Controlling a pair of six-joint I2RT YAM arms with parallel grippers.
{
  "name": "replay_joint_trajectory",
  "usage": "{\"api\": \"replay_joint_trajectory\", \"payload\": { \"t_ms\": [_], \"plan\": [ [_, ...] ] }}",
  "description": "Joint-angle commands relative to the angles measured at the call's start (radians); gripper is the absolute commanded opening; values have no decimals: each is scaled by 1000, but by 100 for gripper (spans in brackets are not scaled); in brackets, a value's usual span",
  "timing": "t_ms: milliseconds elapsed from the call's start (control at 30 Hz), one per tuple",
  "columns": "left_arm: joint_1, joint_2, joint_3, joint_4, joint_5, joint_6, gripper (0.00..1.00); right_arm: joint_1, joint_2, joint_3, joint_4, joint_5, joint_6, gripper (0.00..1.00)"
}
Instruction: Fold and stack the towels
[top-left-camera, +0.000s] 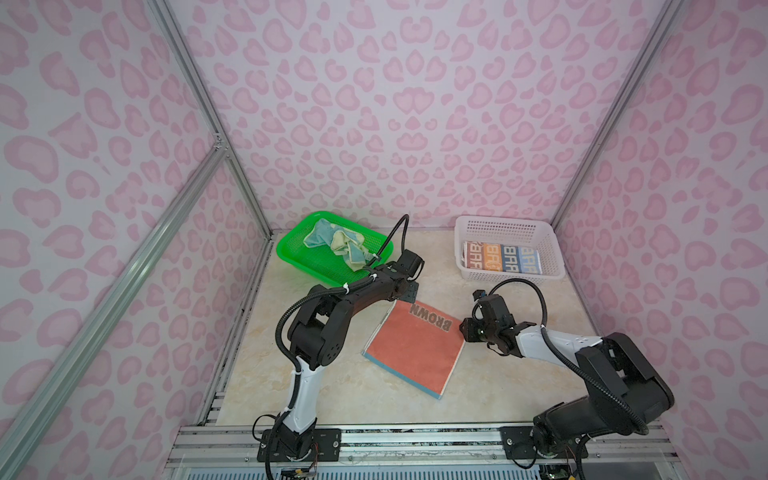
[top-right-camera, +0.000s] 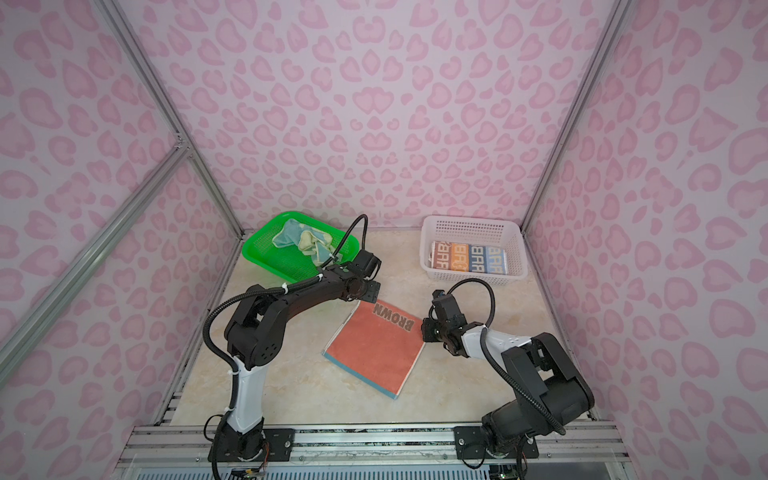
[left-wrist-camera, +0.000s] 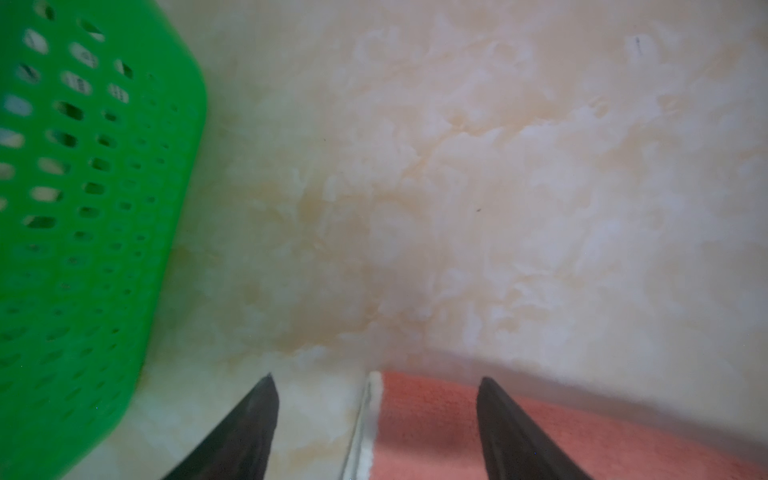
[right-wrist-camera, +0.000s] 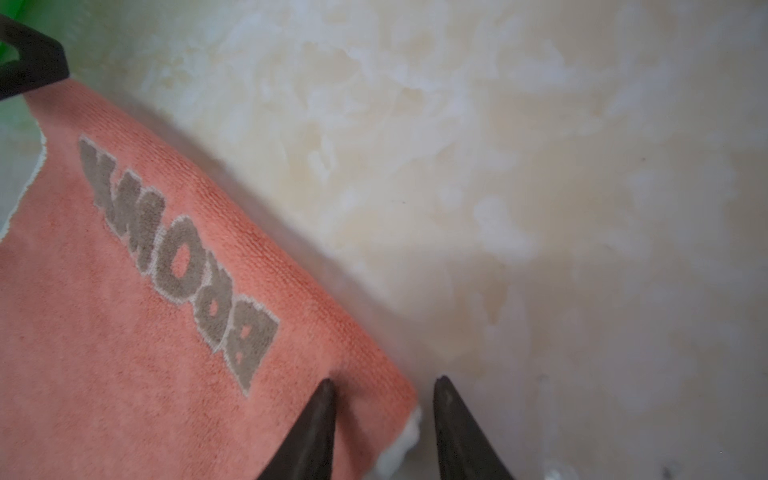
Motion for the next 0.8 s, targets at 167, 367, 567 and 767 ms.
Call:
{"api": "replay_joint_trajectory", "payload": {
  "t_ms": [167,367,567,767],
  "plan": [
    [-1,80,68,-46,85,-31,64,-2,17,-9,-10,-1,-7,35],
    [-1,110,89,-67,89,-35,63,-10,15,-22,6,-6,-12,34],
    [-1,137,116,-74,105,-39,53,-15,28,-32,38,-31,-6,28],
    [-1,158,124,-73,129,-44,31,-18,40,-34,47,-46,-12,11]
  ]
}}
